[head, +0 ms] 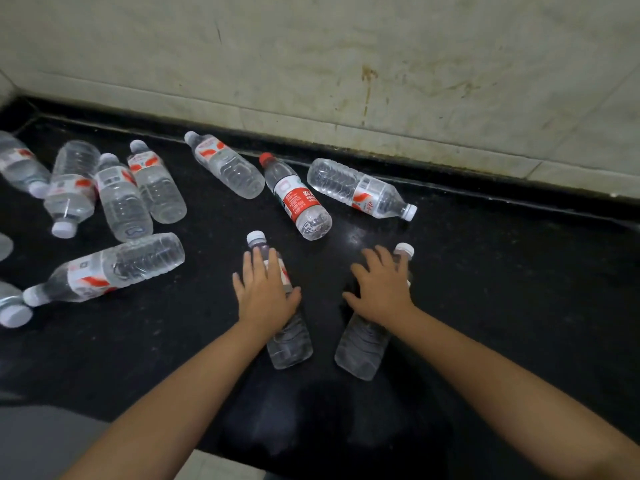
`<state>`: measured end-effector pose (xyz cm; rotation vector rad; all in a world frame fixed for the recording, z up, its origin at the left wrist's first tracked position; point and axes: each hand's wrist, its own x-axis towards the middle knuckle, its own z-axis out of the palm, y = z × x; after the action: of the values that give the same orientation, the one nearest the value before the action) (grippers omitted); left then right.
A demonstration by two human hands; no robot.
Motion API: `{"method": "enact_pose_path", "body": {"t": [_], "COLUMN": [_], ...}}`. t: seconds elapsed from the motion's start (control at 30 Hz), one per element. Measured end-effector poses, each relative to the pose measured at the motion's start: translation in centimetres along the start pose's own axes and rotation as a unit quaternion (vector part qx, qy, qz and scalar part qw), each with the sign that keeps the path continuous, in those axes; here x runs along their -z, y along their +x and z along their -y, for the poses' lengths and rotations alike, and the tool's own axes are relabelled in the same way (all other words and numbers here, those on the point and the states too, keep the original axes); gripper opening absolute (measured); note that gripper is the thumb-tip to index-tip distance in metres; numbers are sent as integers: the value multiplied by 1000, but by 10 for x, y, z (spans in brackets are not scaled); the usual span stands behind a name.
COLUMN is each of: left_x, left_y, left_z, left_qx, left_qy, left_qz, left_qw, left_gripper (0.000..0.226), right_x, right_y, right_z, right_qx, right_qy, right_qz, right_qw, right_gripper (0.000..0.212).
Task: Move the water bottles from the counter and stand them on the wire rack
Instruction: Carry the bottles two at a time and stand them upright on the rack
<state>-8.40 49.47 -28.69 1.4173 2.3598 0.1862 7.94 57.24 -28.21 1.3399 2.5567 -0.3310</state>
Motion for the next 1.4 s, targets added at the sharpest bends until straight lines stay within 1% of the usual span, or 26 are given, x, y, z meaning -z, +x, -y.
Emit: {"method": "enact_pose_path", "body": {"t": [0.03, 0.1, 0.17, 0.23, 0.27, 0.3, 0.37, 0.4, 0.43, 0.47, 0.6, 0.7, 0.77, 0.87, 1.0, 1.1, 1.23, 1.33, 1.4], "left_x": [0, -1, -1, 0, 1, 2, 7, 9, 9, 8, -1, -6, -7, -5, 0, 5, 13, 24, 34], "left_y": [-2, -4, -4, -4, -4, -4, -5, -7, -8, -10, -16, -20, -21, -21, -17, -15, -13, -17, -25], "left_z": [-2, -4, -4, 0, 4, 8, 15, 18, 19, 19, 14, 5, 2, 2, 3, 3, -15, -42, -66], "left_qx": [21, 26, 15, -10, -33, -64, -132, -155, -163, -156, -94, -87, -87, -83, -81, -93, -137, -172, -197], "left_qy": [-7, -12, -3, 15, 18, 23, 50, 61, 66, 66, 78, 95, 111, 122, 104, 79, 63, 39, 22], "left_qz": [9, 20, 20, 27, 45, 69, 113, 127, 133, 132, 89, 76, 72, 80, 95, 98, 66, 17, 6], "left_qw": [1000, 999, 1000, 999, 998, 995, 984, 978, 975, 977, 988, 989, 987, 986, 987, 988, 986, 984, 980], "left_gripper": [79, 79, 81, 80, 79, 79, 79, 80, 81, 82, 82, 80, 77, 74, 73, 72, 71, 71, 71], "right_x": [-2, -6, -8, -9, -9, -8, -6, -6, -7, -9, -18, -19, -17, -15, -12, -9, 0, 15, 29], "right_y": [-4, -8, -6, -5, -5, -6, -9, -11, -13, -16, -23, -22, -21, -22, -23, -30, -51, -73, -90], "right_z": [3, 9, 11, 9, 7, 3, -3, -5, -5, -2, 18, 29, 29, 26, 26, 23, 13, -3, -17], "right_qx": [-66, -164, -206, -188, -155, -106, 15, 57, 71, 55, -62, -107, -124, -128, -120, -132, -157, -190, -214], "right_qy": [22, 78, 130, 136, 132, 124, 86, 71, 66, 67, 92, 85, 91, 97, 108, 122, 150, 213, 263], "right_qz": [1, 9, 3, -1, -5, -3, 27, 45, 56, 58, 28, 28, 31, 33, 20, -7, -60, -112, -148], "right_qw": [998, 983, 970, 973, 979, 987, 996, 995, 994, 995, 993, 990, 988, 986, 987, 984, 974, 952, 929], "right_gripper": [66, 86, 90, 84, 82, 81, 82, 84, 86, 87, 82, 83, 84, 82, 78, 78, 82, 87, 89]}}
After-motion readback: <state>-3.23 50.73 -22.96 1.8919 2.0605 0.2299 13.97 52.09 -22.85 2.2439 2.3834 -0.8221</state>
